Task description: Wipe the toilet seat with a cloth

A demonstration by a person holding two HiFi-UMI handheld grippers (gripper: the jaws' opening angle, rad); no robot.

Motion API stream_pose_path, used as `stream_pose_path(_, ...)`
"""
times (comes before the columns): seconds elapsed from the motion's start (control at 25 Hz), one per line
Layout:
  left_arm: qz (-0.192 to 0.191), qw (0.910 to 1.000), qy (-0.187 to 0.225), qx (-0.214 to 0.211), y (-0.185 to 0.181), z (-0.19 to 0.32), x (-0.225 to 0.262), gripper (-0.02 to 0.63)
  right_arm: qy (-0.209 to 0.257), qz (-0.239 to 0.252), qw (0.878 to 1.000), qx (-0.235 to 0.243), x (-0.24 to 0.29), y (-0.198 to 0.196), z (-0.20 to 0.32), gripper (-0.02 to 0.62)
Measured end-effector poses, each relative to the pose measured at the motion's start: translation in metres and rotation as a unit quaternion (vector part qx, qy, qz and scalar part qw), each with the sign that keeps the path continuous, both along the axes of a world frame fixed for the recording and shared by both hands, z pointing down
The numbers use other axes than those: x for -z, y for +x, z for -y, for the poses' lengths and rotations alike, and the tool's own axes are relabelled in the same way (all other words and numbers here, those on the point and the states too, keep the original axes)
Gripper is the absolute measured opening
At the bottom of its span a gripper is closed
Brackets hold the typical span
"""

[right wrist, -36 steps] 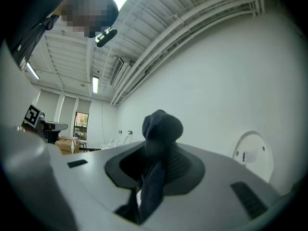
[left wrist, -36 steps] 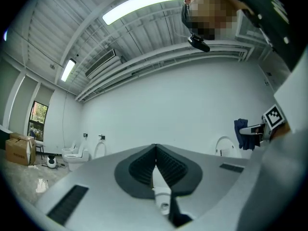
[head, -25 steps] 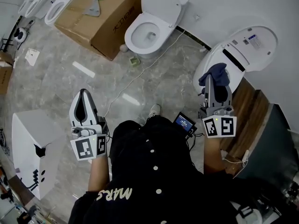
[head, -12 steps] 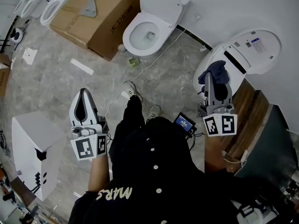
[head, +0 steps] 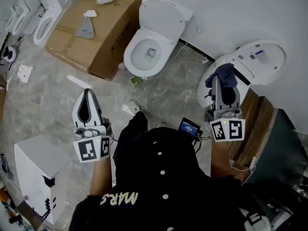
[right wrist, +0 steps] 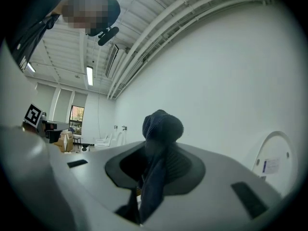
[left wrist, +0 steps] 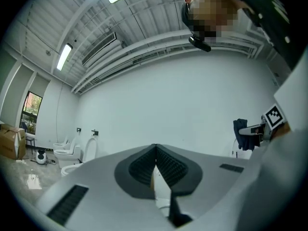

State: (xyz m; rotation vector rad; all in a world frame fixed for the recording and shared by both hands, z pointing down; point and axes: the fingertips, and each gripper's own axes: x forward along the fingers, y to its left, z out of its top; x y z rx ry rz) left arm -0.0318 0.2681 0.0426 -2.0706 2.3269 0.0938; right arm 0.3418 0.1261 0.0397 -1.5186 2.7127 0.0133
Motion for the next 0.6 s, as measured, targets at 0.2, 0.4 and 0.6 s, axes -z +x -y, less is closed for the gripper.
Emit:
stream_pose_path(0.2, -0.001, 0.9999, 0.002, -0.01, -0.039, 0.044, 0.005, 0.01, 0.01, 0.0, 1.0, -0.006, 0.009, -0.036, 0.035, 0.087)
stream_pose_path(0.4, -0.003, 0.9997, -0.007, -0.025, -0.076, 0.077, 0.003, 0.011, 0.005, -0.016, 0.999, -0.038, 0.006, -0.067, 0.07, 0.089)
stream_pose_path(0.6, 0.001, 0.999, -0.014, -0.043, -0.101, 0.096, 0.002, 0.011, 0.008, -0.039, 0.998, -0.05, 0.006, -0.086, 0.092, 0.089)
